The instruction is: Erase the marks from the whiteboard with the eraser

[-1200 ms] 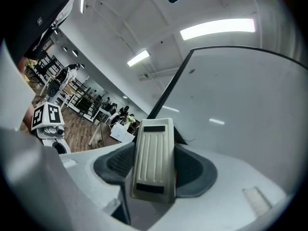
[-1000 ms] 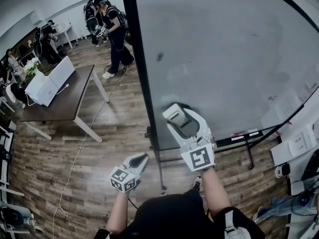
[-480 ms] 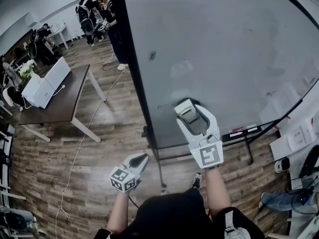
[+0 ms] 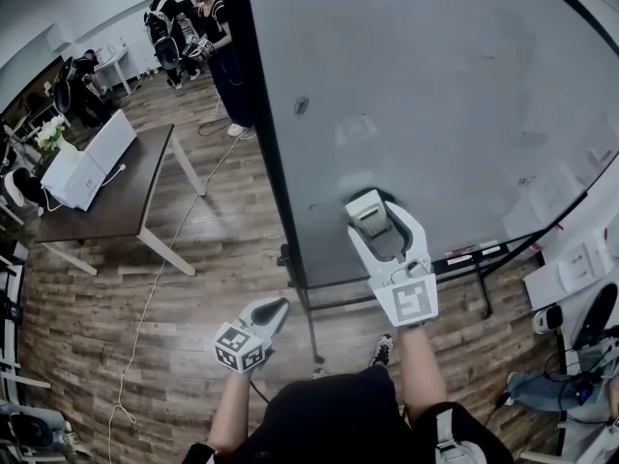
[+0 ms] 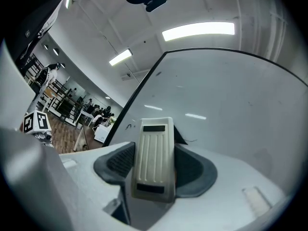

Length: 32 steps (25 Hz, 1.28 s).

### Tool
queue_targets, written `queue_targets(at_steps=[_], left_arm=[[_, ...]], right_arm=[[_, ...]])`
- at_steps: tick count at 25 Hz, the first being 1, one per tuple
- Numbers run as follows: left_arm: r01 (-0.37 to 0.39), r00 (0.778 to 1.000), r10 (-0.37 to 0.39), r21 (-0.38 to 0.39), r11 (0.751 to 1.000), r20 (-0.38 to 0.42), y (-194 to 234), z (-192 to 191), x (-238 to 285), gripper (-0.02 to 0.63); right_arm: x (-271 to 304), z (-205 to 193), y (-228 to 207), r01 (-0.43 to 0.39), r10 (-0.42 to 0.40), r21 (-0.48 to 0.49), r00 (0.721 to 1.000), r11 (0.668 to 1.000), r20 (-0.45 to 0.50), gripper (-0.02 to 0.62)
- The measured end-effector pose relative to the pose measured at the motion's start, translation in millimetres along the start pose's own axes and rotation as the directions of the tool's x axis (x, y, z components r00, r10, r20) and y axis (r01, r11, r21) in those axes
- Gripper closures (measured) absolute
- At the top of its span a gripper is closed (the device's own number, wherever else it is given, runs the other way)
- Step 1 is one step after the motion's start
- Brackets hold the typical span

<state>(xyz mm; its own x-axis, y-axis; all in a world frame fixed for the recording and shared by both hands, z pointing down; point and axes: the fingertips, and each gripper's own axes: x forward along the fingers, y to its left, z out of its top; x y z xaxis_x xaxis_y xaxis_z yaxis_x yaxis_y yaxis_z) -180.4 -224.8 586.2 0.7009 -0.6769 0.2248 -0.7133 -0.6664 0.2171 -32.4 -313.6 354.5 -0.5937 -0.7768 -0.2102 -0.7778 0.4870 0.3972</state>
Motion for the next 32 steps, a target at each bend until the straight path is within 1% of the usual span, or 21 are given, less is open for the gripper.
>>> queue_targets(at_steps=[3,6,9,14,21,27,32], left_arm=[[-0.002,1.0,0.002,0.001,1.0,-0.001,1,-1,-3,0.572],[-0.013,1.0,0.013,0.002,1.0,-0.001,2,-2,-8,0.572],[-0.031,1.0,0.031,0.001,1.0,0.001,7,-2,-17,0.572],[-0.045,0.999,0.045,-0.003,0.999,0.008,11,-3,-23,0.572],[-0.055,0.998,0.055,-0.005,0.998,0.008,11,-6,-29,0.572],[-0.077,0.997,0.077,-0.013,0.997,0.018,19,-6,-36,0.572],[-0.07,0.997,0.07,-0.005,0.998,0.026,16,0,-32,0.572]], right_arm=[[1,1,1,0.014,-0.014,0.032,1.0,0.999,0.002,0.341],[4,6,4,0.019,-0.021,0.046,1.0,0.999,0.023,0.341],[8,10,11,0.02,-0.022,0.042,0.999,0.999,0.039,0.341],[16,9,23,0.005,-0.006,0.003,1.0,1.0,0.02,0.341],[26,8,51,-0.053,0.052,-0.07,0.998,0.996,-0.026,0.341],[32,7,68,-0.09,0.088,-0.057,0.996,0.994,-0.032,0.341],[37,3,89,-0.152,0.15,-0.037,0.987,0.988,-0.05,0.341]])
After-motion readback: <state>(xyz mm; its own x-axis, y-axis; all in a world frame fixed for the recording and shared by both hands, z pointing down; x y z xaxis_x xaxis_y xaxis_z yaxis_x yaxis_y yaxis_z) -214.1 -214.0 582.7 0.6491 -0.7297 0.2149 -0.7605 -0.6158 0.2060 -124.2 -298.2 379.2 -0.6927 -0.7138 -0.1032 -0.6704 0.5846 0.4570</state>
